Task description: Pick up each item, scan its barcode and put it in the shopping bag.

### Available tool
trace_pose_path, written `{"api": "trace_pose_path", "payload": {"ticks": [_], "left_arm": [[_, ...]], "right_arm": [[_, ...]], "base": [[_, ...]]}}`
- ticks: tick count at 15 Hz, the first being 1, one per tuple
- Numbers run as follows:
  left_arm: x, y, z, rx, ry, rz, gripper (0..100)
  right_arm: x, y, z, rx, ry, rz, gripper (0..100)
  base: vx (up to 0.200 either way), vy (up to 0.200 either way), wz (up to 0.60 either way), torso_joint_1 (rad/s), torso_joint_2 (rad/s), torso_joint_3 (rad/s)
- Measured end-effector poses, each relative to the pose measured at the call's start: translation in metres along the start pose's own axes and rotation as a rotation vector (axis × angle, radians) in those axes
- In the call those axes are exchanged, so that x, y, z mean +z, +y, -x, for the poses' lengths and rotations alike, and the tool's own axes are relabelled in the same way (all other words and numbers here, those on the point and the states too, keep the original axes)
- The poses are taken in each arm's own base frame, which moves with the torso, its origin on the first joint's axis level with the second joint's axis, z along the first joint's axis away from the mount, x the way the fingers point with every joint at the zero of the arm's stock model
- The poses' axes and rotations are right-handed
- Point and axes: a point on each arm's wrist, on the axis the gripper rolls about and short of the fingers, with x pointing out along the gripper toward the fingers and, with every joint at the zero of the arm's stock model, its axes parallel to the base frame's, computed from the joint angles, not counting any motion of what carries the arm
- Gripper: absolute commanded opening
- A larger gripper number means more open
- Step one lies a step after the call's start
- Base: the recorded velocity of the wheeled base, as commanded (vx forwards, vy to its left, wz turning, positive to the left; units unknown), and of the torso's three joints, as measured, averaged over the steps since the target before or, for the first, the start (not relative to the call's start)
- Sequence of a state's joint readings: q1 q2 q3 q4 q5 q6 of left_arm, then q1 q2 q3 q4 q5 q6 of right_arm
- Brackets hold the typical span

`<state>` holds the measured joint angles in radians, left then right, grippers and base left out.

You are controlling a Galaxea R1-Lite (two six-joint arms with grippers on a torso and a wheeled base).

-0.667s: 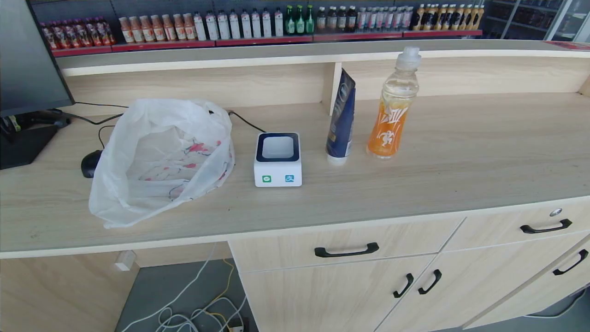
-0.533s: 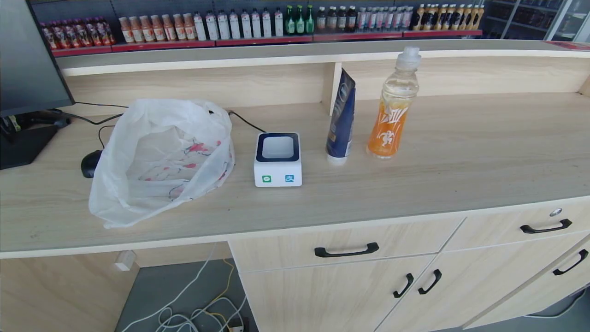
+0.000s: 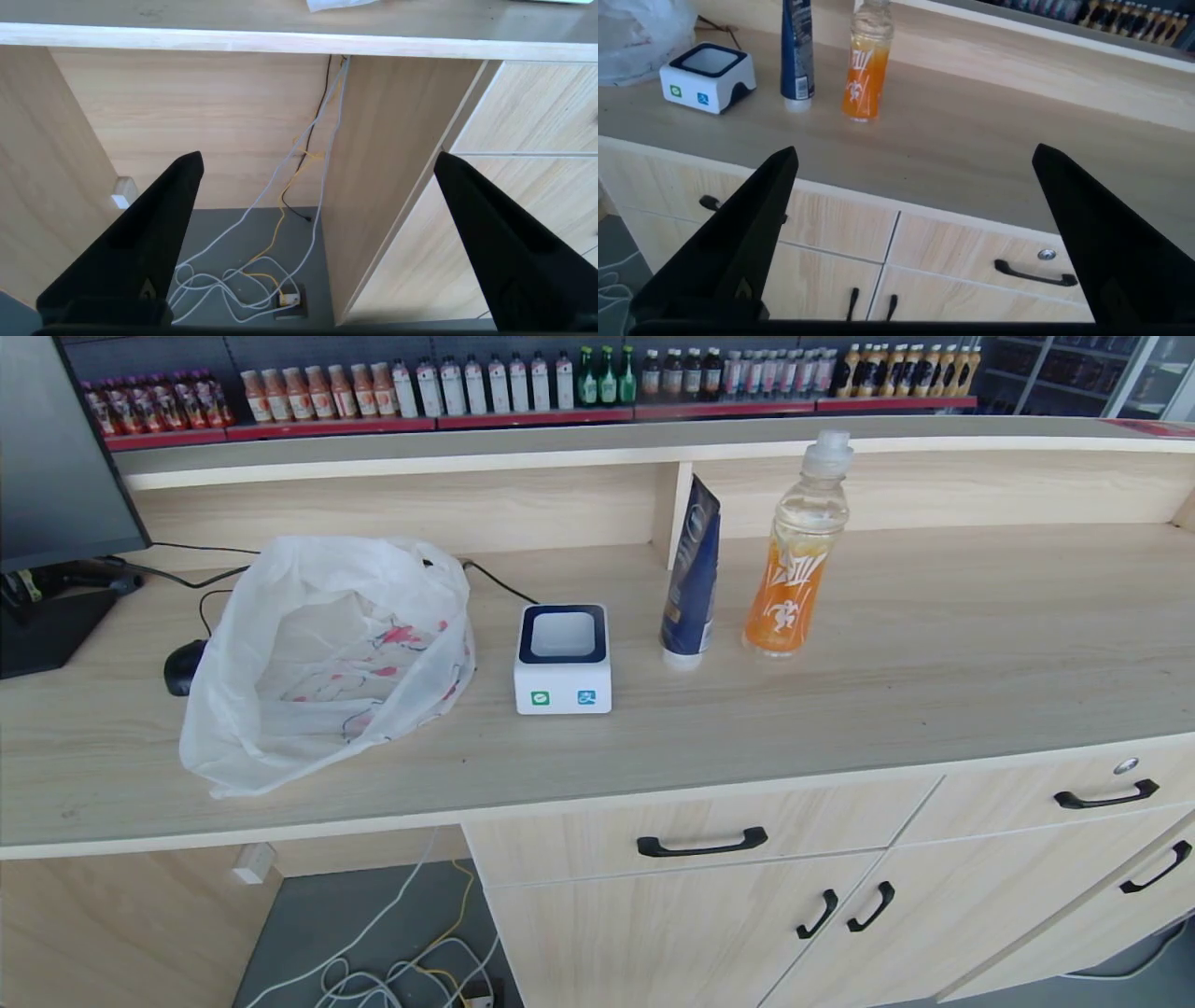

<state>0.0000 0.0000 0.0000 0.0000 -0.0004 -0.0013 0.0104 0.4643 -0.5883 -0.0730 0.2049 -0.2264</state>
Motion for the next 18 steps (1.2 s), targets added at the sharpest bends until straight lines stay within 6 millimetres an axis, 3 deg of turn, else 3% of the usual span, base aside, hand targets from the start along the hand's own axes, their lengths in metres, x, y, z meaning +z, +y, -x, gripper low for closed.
{"api": "trace_pose_path", "payload": {"ticks": [7,11,15,18], "left_arm": [[0.0,0.0,0.0,0.0,0.0,0.0,100],[0.0,0.0,0.0,0.0,0.0,0.0,100],[0.0,0.0,0.0,0.0,0.0,0.0,100],[0.0,0.0,0.0,0.0,0.0,0.0,100]], "right_arm": [[0.009,-0.007,-0.047,0.111,-0.029,0.058,100],[-0.001,-0.004,-0.075,0.17,0.046,0.044,100],[-0.007,-0.001,-0.109,0.141,0.01,0.043,100],[-0.015,0.015,-0.122,0.094,0.072,-0.006,100]], "base": [[0.0,0.0,0.0,0.0,0.0,0.0],[0.0,0.0,0.0,0.0,0.0,0.0],[0.0,0.0,0.0,0.0,0.0,0.0],[0.0,0.0,0.0,0.0,0.0,0.0]]}}
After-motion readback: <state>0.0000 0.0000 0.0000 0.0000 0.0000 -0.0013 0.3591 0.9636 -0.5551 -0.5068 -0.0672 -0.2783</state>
